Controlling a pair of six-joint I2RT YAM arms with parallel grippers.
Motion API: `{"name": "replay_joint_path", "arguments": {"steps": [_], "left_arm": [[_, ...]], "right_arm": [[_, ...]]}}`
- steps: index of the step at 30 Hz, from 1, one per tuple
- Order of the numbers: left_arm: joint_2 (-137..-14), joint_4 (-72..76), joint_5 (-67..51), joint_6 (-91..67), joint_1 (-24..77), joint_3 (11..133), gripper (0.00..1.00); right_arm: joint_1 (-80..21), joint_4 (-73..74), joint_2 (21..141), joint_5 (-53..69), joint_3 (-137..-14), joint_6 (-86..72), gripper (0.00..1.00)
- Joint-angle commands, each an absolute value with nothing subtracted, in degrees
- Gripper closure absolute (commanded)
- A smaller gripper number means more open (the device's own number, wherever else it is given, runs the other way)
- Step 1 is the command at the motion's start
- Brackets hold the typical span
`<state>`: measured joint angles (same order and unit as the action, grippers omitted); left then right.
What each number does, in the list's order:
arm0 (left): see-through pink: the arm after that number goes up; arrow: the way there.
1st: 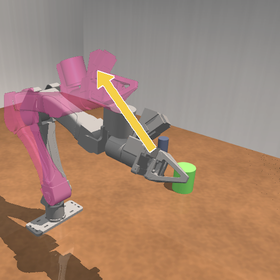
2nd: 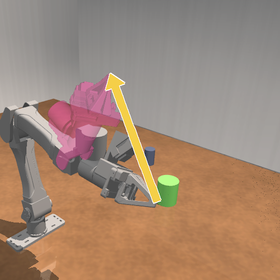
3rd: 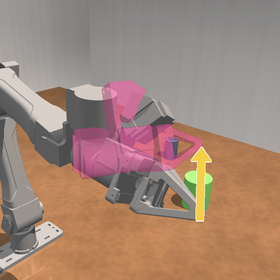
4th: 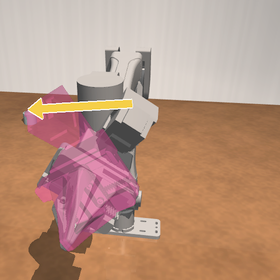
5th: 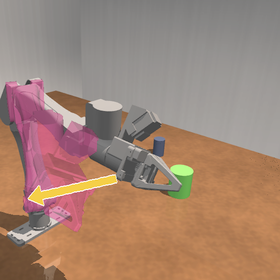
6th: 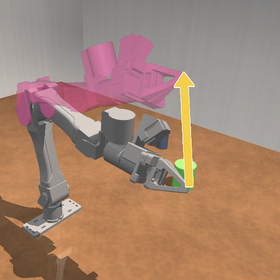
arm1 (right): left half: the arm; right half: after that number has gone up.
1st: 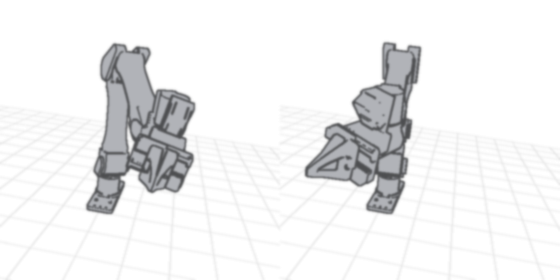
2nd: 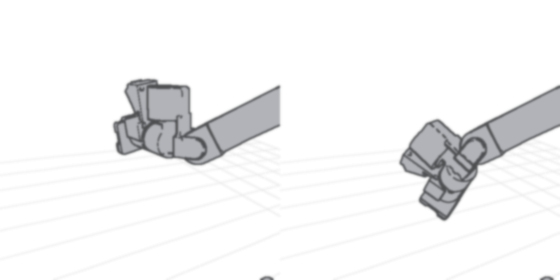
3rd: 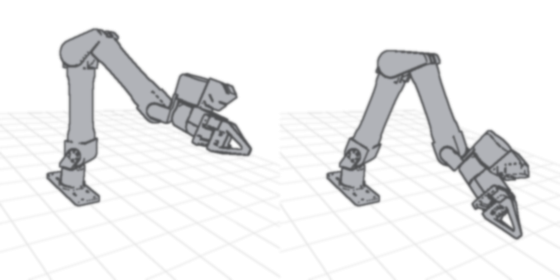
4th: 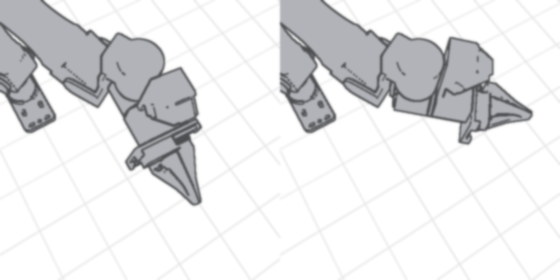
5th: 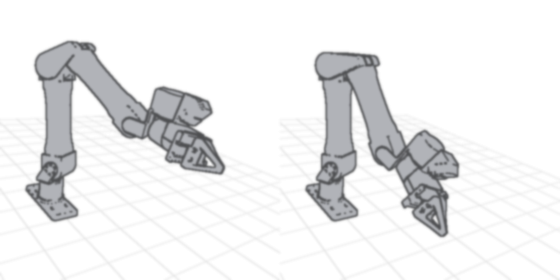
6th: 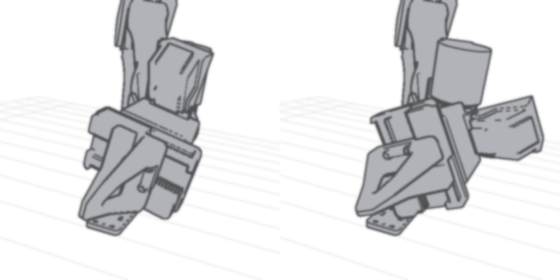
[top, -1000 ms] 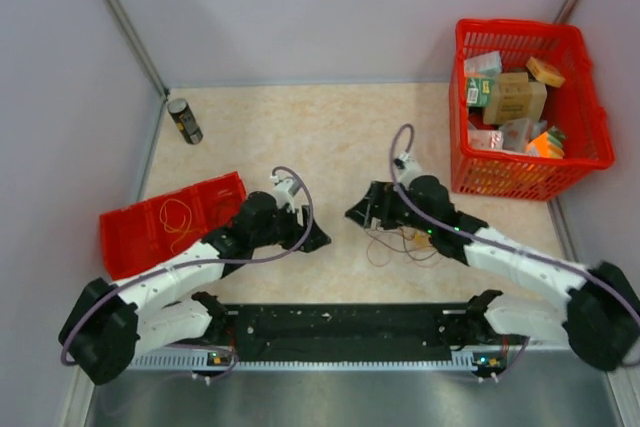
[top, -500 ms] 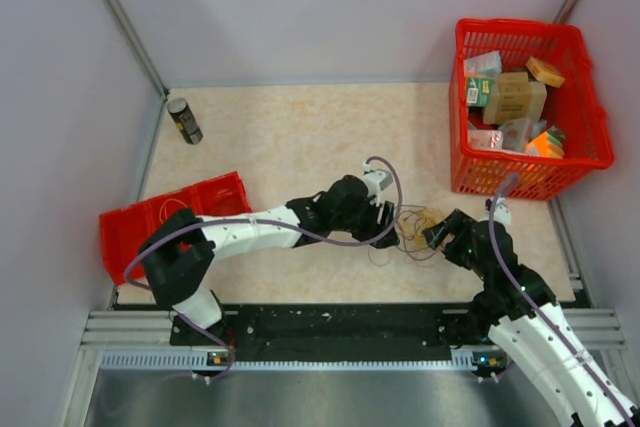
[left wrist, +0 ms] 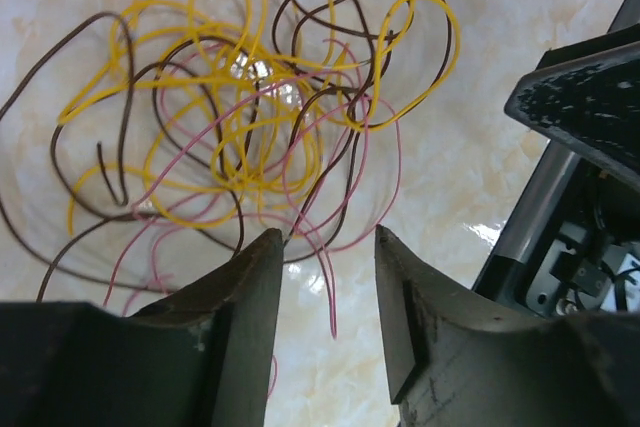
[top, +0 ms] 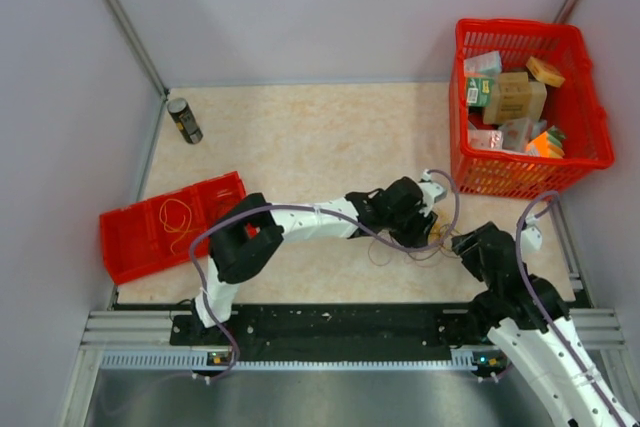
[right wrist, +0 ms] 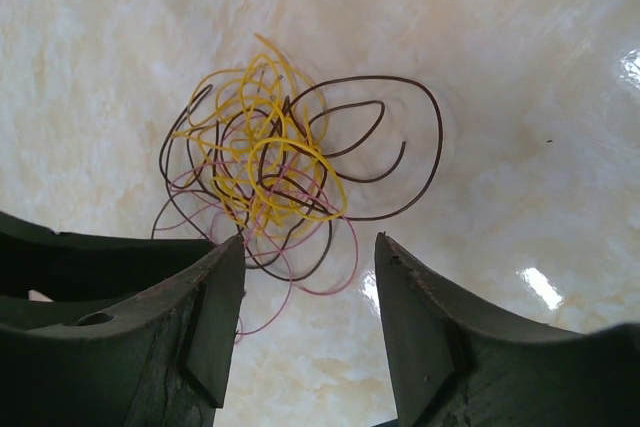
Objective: Untangle the cables
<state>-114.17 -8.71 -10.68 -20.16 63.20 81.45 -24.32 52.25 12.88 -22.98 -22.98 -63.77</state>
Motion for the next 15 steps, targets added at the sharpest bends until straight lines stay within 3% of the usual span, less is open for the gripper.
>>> {"name": "replay_joint_path", "arguments": {"steps": [1,6,10,15], "left_arm": [[-117.06,-8.79,-10.64,-11.44,65.12,86.22,0.52],[-119.88,-9.49,-7.65,-9.05,65.57,89.38,0.50],[-122.08,-11.25,-6.59,-8.61,65.65,91.67,0.54],[-119.11,-12.13,-4.93,-8.96,66.35,90.71,0.92]], "right_arm": [[-23.91,54.58,11.52,-27.25,-27.15,-66.71,0.46],[-23.99,54.49,9.67,-27.25,-27.77,-65.65,0.46],[-23.99,54.49,9.84,-26.63,-27.34,-65.65,0.46],[-23.91,54.23,10.02,-26.63,-25.67,-66.35,0.46]]}}
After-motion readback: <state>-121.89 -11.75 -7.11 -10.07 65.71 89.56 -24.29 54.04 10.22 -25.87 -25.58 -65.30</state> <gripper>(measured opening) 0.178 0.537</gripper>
